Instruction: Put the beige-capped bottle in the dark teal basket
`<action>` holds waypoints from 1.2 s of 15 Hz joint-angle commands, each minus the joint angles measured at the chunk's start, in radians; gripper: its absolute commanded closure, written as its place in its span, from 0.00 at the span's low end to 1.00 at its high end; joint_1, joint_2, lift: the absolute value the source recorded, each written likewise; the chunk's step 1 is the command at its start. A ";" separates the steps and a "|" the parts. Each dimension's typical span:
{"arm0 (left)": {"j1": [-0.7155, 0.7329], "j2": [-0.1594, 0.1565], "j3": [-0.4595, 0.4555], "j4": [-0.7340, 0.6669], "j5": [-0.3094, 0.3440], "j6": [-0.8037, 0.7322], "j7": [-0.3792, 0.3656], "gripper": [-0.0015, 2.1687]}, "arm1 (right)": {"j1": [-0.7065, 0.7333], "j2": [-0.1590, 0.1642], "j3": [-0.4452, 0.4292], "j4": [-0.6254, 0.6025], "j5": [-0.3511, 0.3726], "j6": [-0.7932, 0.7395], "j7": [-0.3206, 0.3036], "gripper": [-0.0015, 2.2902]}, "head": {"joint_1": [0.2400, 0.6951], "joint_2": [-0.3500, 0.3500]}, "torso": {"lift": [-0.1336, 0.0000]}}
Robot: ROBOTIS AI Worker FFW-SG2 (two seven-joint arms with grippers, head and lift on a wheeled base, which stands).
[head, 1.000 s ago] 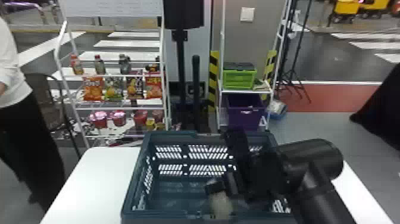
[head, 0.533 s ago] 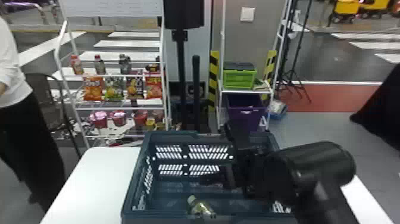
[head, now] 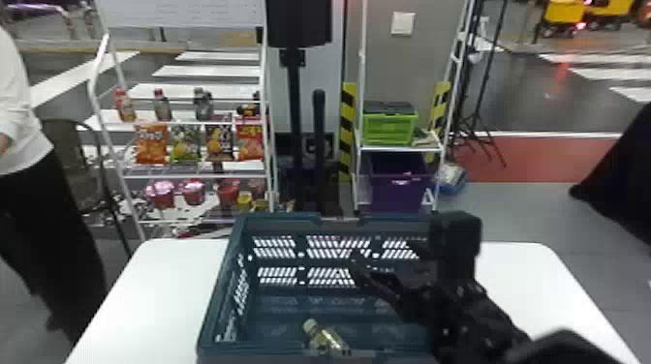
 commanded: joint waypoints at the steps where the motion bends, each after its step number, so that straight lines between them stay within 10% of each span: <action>1: -0.001 0.001 0.001 0.001 0.000 -0.001 0.000 0.07 | 0.165 -0.014 -0.016 -0.036 0.076 -0.279 0.000 0.03 | 0.57 0.50 | 1.00; 10: -0.002 0.001 -0.004 -0.010 -0.001 0.003 0.000 0.07 | 0.610 -0.015 -0.116 0.025 0.105 -0.994 0.001 0.03 | 0.57 0.50 | 1.00; 18: 0.007 0.001 -0.011 -0.024 -0.009 -0.001 0.002 0.07 | 0.746 -0.015 -0.153 0.051 0.061 -1.154 0.010 0.03 | 0.57 0.50 | 1.00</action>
